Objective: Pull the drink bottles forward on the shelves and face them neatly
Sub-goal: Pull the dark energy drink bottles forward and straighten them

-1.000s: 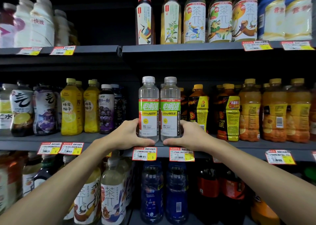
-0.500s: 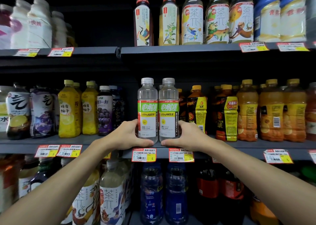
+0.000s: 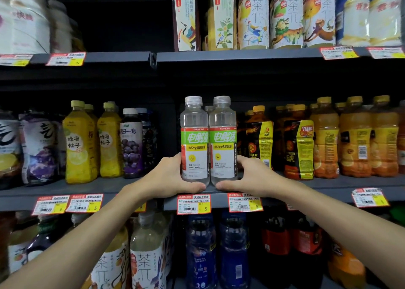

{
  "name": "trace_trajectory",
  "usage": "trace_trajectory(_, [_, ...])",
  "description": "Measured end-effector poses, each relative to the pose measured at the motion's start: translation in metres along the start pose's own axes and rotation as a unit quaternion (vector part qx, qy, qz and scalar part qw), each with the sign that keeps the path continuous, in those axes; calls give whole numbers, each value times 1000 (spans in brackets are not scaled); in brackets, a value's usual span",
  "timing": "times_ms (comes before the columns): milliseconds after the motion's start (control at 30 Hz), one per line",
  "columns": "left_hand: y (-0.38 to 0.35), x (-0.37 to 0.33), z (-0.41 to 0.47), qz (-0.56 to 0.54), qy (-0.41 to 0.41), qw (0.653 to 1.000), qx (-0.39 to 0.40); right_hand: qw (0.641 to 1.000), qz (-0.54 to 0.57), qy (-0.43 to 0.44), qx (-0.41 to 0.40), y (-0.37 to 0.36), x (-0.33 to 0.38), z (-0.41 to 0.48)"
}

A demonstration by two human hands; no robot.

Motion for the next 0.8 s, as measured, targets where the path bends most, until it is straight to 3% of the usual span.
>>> trace_trajectory(167, [4, -2, -4, 26, 9, 1000, 1, 1000, -6, 15, -12, 7, 3, -5])
trace_trajectory(267, [10, -10, -13, 46, 48, 998, -13, 998, -1, 29, -59, 24, -1, -12])
trace_trajectory(367, [8, -30, -31, -21, 58, 983, -171, 989, 37, 40, -135, 47, -22, -26])
trace_trajectory(467, [-11, -79, -57, -53, -53, 919, -387, 977, 8, 74, -201, 73, -49, -40])
trace_trajectory(533, [-31, -116, -66, -77, -114, 879, -456, 967, -37, 71, -243, 91, -65, -44])
trace_trajectory(600, [-54, -146, -61, -90, -145, 877, -450, 951, -86, 39, -293, 105, -80, -47])
trace_trajectory(667, [-78, -165, -49, -86, -130, 898, -412, 936, -143, 2, -322, 112, -89, -49])
trace_trajectory(800, [-121, -175, -14, -29, 9, 945, -325, 920, -195, -36, -339, 121, -99, -50])
Point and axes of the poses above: each hand's wrist, its own z-axis towards the middle knuckle, its own y-axis out of the back of the hand, x = y × z, the point moved 4 cm from there along z, towards the middle knuckle, and after that the axes turned 13 degrees about -x, right-handed, at the moved point
